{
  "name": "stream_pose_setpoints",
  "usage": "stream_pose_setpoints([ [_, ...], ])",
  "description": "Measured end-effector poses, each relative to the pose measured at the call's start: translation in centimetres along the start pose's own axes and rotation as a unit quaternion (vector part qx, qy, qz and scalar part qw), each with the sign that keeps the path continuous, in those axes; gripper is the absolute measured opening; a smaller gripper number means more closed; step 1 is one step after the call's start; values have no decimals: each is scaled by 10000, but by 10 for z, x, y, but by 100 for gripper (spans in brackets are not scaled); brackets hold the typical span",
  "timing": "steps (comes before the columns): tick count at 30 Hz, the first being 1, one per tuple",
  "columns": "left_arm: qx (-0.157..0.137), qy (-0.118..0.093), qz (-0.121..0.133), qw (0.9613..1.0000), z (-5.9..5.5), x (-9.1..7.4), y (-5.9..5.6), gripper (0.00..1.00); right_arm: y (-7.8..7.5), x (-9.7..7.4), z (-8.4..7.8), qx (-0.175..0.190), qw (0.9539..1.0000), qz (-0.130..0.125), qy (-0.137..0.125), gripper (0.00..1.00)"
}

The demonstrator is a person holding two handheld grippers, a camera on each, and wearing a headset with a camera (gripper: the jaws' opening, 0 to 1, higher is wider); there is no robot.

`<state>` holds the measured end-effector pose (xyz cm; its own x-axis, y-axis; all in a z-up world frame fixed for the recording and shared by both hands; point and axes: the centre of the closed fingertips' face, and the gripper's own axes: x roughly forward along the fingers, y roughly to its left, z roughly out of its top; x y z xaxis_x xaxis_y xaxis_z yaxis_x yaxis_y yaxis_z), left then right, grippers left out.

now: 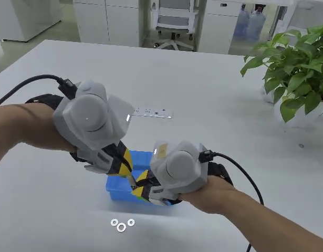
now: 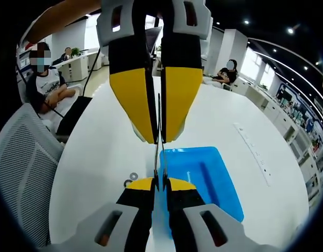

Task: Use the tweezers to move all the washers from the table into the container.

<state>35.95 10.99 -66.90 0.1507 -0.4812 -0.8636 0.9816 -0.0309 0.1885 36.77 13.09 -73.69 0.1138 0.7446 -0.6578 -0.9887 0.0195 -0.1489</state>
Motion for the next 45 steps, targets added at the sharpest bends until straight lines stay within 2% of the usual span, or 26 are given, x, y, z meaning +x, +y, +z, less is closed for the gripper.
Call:
stream_pose_setpoints([
  [13, -105, 58, -131, 9998, -10, 9, -22, 7, 22, 12, -8, 11, 9998, 212, -1, 11],
  [27, -200, 154, -289, 9993, -21, 26, -36, 7, 38, 24, -24, 189, 9990, 400, 62, 11],
  [45, -280, 182, -403, 9986, -27, 38, -41, 7, 45, 35, -33, 297, 9979, 559, 116, 11],
])
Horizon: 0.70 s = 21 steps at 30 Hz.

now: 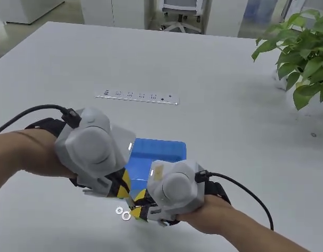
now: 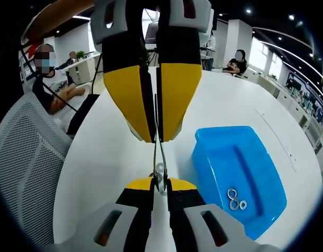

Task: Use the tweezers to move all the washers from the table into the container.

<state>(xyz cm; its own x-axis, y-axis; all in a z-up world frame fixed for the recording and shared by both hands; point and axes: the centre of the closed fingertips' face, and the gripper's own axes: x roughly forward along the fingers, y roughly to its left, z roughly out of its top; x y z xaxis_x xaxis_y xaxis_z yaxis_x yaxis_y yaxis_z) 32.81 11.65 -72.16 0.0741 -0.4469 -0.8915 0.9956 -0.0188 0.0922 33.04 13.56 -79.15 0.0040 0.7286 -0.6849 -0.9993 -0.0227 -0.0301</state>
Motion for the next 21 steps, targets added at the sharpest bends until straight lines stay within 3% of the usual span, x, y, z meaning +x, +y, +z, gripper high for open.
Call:
stream_pose_setpoints([
  [21, -36, -40, 51, 10000, 2, 1, 2, 7, -1, 3, 1, -23, 10000, 28, -27, 11],
])
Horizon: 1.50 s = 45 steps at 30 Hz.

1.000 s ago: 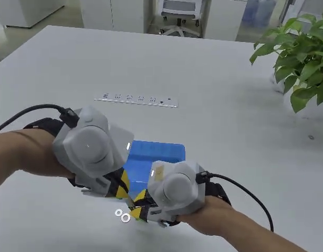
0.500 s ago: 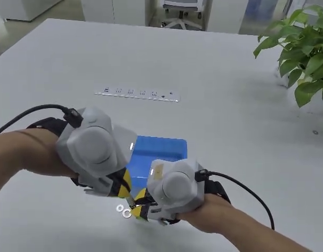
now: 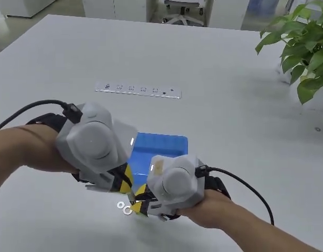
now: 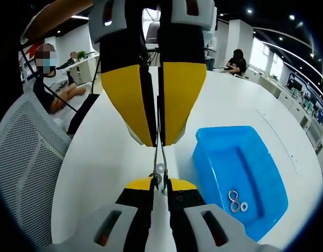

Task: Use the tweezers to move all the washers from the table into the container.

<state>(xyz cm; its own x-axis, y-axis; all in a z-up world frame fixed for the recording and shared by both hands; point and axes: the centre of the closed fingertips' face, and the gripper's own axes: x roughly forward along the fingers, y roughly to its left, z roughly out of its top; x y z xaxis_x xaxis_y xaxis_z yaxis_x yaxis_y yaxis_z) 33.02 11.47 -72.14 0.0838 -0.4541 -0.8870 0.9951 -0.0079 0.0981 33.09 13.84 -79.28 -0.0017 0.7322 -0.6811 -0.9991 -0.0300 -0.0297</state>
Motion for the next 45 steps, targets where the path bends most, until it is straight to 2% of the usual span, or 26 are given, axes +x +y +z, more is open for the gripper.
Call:
stream_pose_setpoints([
  [9, -15, 16, 24, 10000, -2, 1, 2, 7, -2, 1, -1, -31, 10000, -22, 25, 11],
  [27, -51, -43, -12, 10000, 3, 6, 4, 7, -4, -3, -3, 8, 10000, -82, 27, 12],
  [35, -75, -53, -35, 10000, 4, 7, 3, 7, -3, -4, -3, 158, 9999, -57, 18, 10],
  [45, -75, -40, -14, 10000, 4, 7, 3, 7, -2, -5, -3, 159, 9999, -31, 7, 10],
])
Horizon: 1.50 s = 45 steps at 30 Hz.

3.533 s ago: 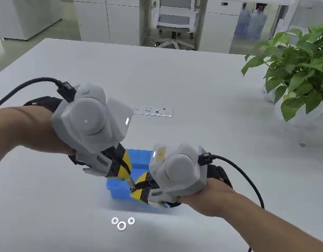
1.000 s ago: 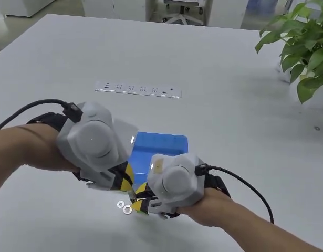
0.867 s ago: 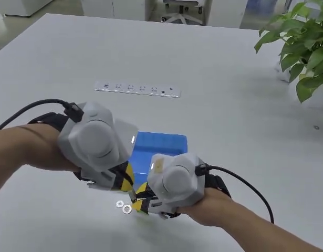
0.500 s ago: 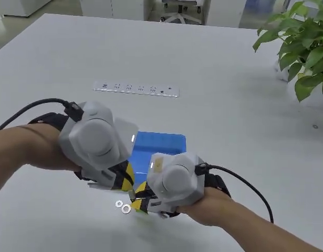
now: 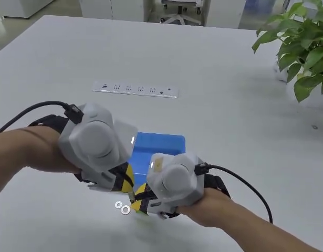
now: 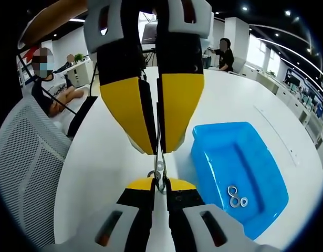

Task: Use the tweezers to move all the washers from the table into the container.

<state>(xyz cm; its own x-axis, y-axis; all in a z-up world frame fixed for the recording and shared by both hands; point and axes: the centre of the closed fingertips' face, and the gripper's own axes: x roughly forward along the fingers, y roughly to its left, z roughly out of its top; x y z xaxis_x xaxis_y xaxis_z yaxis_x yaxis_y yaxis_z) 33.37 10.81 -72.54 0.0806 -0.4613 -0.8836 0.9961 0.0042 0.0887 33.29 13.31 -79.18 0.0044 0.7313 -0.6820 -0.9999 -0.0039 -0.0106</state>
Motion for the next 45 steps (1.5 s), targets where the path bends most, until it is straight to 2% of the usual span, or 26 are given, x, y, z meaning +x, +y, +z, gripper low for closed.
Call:
stream_pose_setpoints([
  [17, 17, 3, 59, 10000, 7, -14, -2, 7, 2, -10, 11, -54, 9999, -57, -87, 10],
  [39, 188, -61, 243, 9995, 27, -40, 6, 7, -8, -37, 31, -270, 9991, -304, -124, 10],
  [45, 246, -85, 310, 9992, 31, -47, 12, 7, -15, -44, 37, -304, 9987, -379, -140, 10],
])
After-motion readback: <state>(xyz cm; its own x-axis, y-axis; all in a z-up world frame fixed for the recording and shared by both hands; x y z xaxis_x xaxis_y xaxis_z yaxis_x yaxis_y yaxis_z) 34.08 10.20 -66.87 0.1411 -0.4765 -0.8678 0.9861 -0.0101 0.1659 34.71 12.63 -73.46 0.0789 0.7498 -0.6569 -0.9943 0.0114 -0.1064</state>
